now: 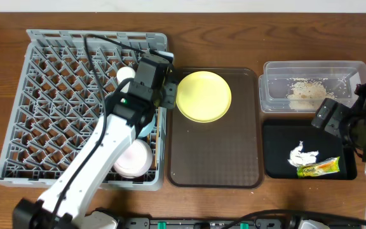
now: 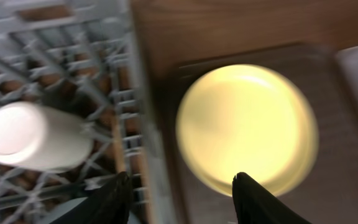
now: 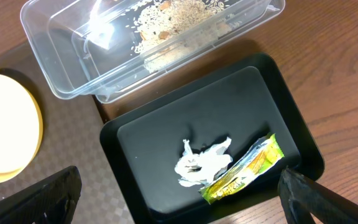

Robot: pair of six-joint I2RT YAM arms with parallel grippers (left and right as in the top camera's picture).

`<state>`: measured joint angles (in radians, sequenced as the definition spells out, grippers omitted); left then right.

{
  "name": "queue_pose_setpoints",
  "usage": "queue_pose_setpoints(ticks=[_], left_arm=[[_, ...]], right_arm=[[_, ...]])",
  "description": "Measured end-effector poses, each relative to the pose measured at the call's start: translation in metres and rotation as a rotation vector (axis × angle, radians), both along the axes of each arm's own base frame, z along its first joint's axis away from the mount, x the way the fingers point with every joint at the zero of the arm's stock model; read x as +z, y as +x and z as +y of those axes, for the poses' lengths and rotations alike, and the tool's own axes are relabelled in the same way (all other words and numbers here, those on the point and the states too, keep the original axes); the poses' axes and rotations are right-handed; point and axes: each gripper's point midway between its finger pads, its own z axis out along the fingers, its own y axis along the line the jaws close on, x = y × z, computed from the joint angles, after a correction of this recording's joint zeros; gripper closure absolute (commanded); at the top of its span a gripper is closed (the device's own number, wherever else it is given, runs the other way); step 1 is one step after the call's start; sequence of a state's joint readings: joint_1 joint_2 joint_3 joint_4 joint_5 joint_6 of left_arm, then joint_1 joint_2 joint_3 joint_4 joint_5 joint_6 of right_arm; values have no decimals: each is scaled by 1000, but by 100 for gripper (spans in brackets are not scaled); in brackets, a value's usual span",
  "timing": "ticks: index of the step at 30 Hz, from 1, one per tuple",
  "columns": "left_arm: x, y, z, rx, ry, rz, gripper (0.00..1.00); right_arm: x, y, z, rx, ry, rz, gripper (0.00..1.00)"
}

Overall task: Sort waste into correct bins and load items into the dishwasher
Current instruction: 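Lower the left gripper onto the yellow plate rim and grip it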

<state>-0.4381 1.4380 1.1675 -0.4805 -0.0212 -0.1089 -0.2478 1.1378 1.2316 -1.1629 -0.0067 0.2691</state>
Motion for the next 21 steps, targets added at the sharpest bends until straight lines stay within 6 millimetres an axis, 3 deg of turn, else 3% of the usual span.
queue_pose_setpoints(ticks=[4,8,10,12,16,21], left_arm=[[1,-17,-38,-68,-71,28,51],[-21,-26,-82,-155,-90,69,50],[-37,-24,-99,-177,-89,81,59],[-58,-20,-112,-190,-80,99,73],[-109,-14,-122,-172,-52,173,88],[-179,-28,-117,-126,2,343,92]], right_arm=[[0,0,0,0,0,0,1],[0,0,0,0,0,0,1],[0,0,0,0,0,0,1],[0,0,0,0,0,0,1],[0,0,0,0,0,0,1],[0,0,0,1,0,0,1]])
